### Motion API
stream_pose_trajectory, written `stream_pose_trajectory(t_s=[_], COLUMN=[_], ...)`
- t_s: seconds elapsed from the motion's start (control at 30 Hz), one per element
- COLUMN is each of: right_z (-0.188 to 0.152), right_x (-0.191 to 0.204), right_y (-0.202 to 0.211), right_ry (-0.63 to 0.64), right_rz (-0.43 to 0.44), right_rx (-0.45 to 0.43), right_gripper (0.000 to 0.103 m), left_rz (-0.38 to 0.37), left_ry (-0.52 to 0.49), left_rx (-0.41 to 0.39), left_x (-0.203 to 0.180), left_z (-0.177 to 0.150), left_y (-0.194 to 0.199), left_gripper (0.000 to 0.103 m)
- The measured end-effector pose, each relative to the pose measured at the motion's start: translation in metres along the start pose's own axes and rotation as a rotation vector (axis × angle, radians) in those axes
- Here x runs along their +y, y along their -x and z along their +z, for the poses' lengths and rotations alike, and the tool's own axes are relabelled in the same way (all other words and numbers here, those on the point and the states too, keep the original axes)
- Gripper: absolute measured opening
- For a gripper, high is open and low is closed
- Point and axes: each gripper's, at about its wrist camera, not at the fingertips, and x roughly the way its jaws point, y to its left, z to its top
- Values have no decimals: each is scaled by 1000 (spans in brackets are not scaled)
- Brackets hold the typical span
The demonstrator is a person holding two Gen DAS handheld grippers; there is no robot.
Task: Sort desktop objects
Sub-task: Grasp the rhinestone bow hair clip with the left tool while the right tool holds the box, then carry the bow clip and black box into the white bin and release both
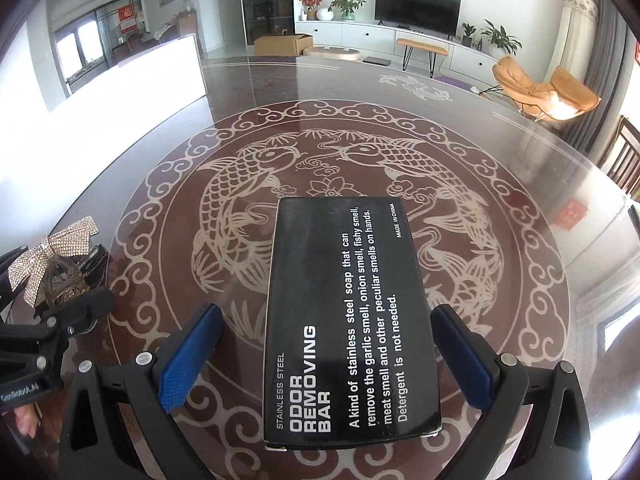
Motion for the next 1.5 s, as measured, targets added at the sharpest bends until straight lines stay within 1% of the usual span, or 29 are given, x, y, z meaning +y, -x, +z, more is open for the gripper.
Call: stream_pose_trajectory(t_s=[0.1,0.5,0.57,0.63,0.67,0.7,0.73,0.77,0.8,0.83,0.9,0.93,1.0,1.1,1.2,1.27,1.3,1.4,1.5], right_z=[0,0,0,0,3,8,14,19,22,27,31,31,33,43,65,84,95,123,146], right_x=[0,1,1,1,1,0,0,-1,-2,-5,-11,-11,-7,3,31,61,81,145,218], right_y=[0,0,0,0,-2,-4,-7,-7,-3,0,2,6,18,45,78,97,104,117,118], right_ry=[0,2,2,7,20,36,47,55,61,60,16,20,47,44,81,116,136,194,245], right_rz=[0,-2,-2,1,12,24,35,46,43,39,77,64,56,84,128,171,198,291,388], right_rx=[0,1,1,6,35,76,116,137,136,144,188,187,170,123,48,-3,-27,-80,-107], right_gripper=[103,103,103,103,103,103,102,87,58,59,59,59,59,59,59,59,59,59,59], left_rz=[25,20,19,2,-2,-5,1,-19,-65,-105,-113,-121,-135,-154,-129,-88,-57,49,141], left_ry=[-22,-13,-22,-43,-44,-46,-50,-35,0,36,71,81,105,151,190,228,249,330,401], left_rx=[8,10,24,66,68,44,23,25,28,16,-28,-53,-103,-189,-267,-297,-305,-294,-243], left_x=[-4,-2,-2,-2,-1,1,1,4,8,13,17,19,23,42,76,110,128,189,243], left_z=[-3,-4,-2,1,2,2,1,3,3,2,0,-1,1,10,20,25,27,24,11], left_y=[-1,-2,-3,-3,-2,2,7,9,12,16,31,41,64,108,153,177,186,199,196], left_gripper=[103,103,103,103,101,77,61,49,49,49,49,49,49,49,49,49,49,49,49])
